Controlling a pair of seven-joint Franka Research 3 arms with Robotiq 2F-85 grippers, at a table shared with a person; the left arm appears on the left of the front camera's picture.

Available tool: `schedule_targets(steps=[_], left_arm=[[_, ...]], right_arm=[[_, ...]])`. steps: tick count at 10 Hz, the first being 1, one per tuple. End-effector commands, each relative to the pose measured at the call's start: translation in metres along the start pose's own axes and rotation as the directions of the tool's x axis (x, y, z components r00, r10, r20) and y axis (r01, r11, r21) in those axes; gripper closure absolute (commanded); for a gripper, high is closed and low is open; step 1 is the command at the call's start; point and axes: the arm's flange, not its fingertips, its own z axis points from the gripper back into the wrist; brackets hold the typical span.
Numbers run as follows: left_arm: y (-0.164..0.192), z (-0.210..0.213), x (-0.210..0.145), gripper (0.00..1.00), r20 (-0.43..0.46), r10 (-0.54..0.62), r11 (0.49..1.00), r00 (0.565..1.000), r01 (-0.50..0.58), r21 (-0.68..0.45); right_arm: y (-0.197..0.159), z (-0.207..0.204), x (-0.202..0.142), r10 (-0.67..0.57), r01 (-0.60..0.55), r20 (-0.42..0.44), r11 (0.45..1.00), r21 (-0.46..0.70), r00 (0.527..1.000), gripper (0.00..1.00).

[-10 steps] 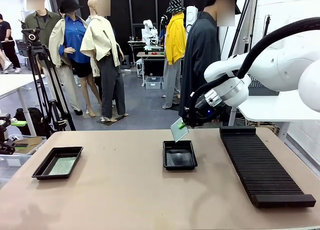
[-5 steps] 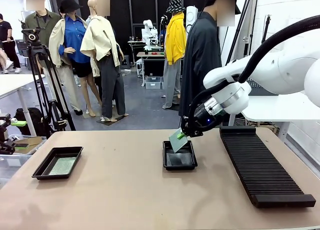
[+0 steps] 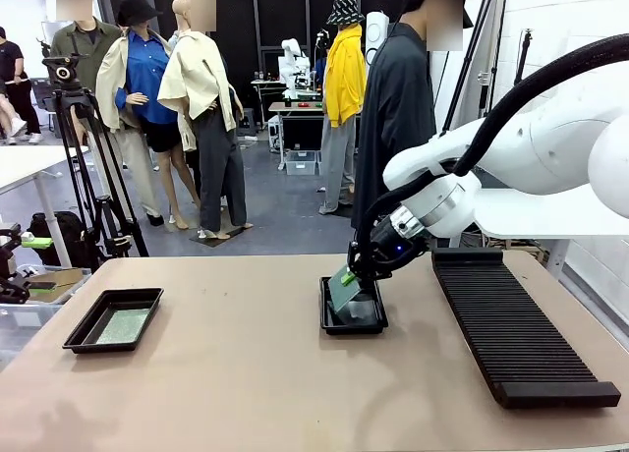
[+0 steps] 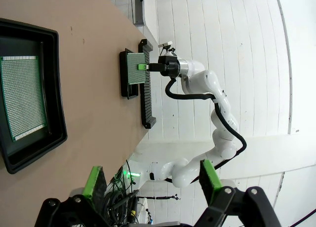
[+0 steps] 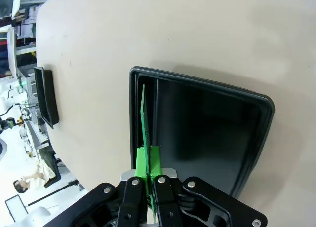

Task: Inspect and transfer BCBs to ESD trays.
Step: Pick up the Blank PCB from the PCB Rack and place it in the right ESD tray.

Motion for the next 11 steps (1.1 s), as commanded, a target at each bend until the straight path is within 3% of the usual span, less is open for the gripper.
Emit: schedule_targets(steps=[1,6,7,11], left_arm=[[-0.002,0.001,-0.001,0.00,0.001,-0.004,1.000,1.000,0.004,0.001],[-0.002,0.001,-0.001,0.00,0.001,-0.004,1.000,1.000,0.004,0.001],[-0.002,0.001,-0.001,0.00,0.001,-0.004,1.000,1.000,0.004,0.001],[-0.002,0.001,-0.001,0.00,0.001,-0.004,1.000,1.000,0.004,0.001]], right_arm=[[0.004,-0.007,0.005,-0.033,0.033,-0.005,0.998,-0.051,0.999,1.00],[0.007,-0.009,0.004,-0.082,0.081,-0.015,0.995,-0.060,0.996,1.00],[0.008,-0.007,0.002,-0.093,0.092,-0.010,0.993,-0.068,0.996,0.91],[0.021,0.006,-0.007,-0.159,0.152,-0.036,0.978,-0.140,0.987,0.14]])
